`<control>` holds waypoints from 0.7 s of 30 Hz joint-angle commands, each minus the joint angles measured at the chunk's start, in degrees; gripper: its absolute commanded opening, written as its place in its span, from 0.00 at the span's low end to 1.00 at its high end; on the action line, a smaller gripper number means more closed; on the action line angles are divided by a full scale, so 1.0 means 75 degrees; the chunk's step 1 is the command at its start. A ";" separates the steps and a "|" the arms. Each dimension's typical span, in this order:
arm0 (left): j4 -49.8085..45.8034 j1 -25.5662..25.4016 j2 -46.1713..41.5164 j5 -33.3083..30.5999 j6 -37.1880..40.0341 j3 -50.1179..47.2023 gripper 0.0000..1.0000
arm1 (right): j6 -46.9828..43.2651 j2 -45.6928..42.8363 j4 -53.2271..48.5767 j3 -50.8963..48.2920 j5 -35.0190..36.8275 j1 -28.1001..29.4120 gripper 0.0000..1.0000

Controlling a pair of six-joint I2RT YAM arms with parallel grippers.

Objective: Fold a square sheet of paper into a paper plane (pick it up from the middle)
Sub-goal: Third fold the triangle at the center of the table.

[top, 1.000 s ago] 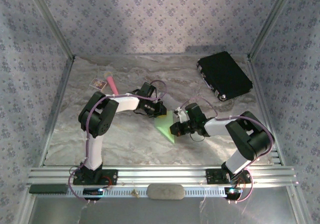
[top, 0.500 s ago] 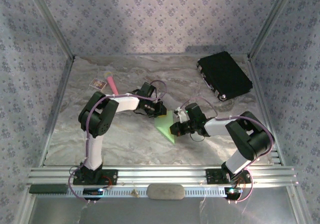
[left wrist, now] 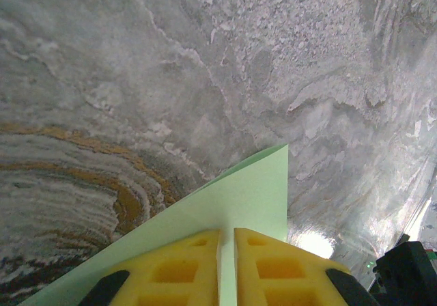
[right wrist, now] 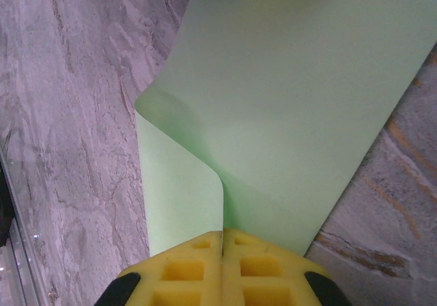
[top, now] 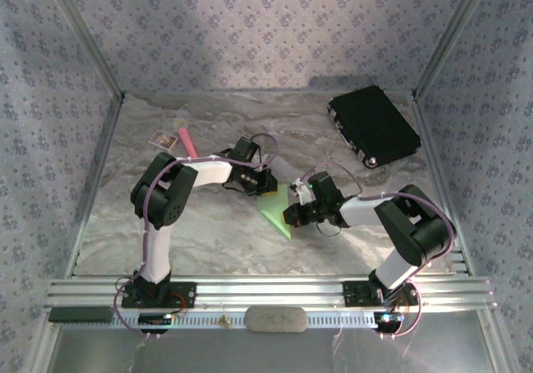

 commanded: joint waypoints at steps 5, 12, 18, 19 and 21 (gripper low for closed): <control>-0.0375 -0.0023 0.0104 -0.0325 0.0148 -0.0077 0.13 | 0.0115 0.0181 -0.0037 0.0019 0.0206 0.0004 0.01; -0.0466 -0.0011 -0.0044 -0.0296 0.0206 0.0283 0.16 | 0.0156 0.0303 -0.0013 0.0074 0.0239 0.0071 0.01; -0.0666 0.0080 -0.0590 -0.0600 0.0242 0.0569 0.28 | 0.0184 0.0359 -0.0002 0.0099 0.0288 0.0088 0.01; -0.0660 0.0092 -0.0742 -0.0658 0.0238 0.0535 0.32 | 0.0192 0.0369 0.0004 0.0117 0.0304 0.0089 0.01; -0.0678 0.0093 -0.1035 -0.0803 0.0185 0.0426 0.33 | 0.0203 0.0392 0.0034 0.0129 0.0303 0.0087 0.01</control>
